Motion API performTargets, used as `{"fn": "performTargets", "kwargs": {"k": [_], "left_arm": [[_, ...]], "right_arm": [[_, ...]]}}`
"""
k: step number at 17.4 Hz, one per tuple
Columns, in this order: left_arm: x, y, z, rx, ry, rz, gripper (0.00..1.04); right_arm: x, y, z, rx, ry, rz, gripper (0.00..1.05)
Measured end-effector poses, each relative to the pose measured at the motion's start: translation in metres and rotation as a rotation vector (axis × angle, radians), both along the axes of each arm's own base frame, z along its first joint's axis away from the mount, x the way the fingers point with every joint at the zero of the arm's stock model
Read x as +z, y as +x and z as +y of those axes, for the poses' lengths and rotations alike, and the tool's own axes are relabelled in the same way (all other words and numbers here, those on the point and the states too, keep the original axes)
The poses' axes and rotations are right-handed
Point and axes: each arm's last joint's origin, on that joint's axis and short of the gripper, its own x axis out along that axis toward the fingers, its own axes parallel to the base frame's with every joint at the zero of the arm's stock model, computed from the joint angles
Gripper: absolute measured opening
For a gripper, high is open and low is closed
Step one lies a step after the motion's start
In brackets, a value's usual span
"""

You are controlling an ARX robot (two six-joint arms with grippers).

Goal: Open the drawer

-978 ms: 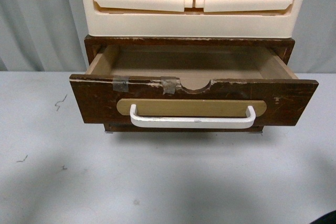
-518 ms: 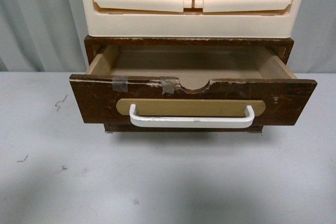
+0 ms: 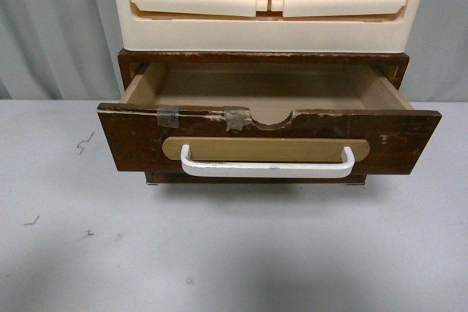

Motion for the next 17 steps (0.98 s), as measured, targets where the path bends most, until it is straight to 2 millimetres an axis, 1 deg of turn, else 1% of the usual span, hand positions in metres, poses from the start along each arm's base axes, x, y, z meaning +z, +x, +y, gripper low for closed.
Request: {"fn": "performTargets", "kwargs": {"k": [8,10,11,12,14,15,16,17], "left_arm": [[0.000,-0.009,0.000,0.000,0.000,-0.001,0.02],[-0.005,-0.019,0.000,0.000,0.000,0.028,0.02],[0.000,-0.020,0.000,0.000,0.000,-0.012,0.02],[-0.004,-0.020,0.000,-0.001,0.000,0.013,0.02],[-0.003,-0.020,0.000,0.001,0.000,0.005,0.02],[-0.004,-0.020,0.000,0.000,0.000,0.010,0.02],[-0.004,-0.020,0.000,0.000,0.000,0.008,0.02],[-0.004,-0.020,0.000,-0.002,0.000,0.009,0.04]], "right_arm": [[0.001,-0.013,0.000,0.000,0.000,-0.007,0.02],[0.001,-0.015,0.000,0.000,0.000,-0.006,0.02],[0.000,-0.016,0.000,0.000,0.000,-0.004,0.02],[0.001,-0.017,0.000,0.002,0.000,-0.008,0.02],[-0.005,-0.027,0.000,0.002,0.000,0.035,0.02],[0.000,-0.028,0.000,0.003,0.000,-0.020,0.02],[-0.003,-0.028,0.000,0.002,0.000,0.005,0.02],[-0.003,-0.028,0.000,0.002,0.000,0.007,0.02]]}}
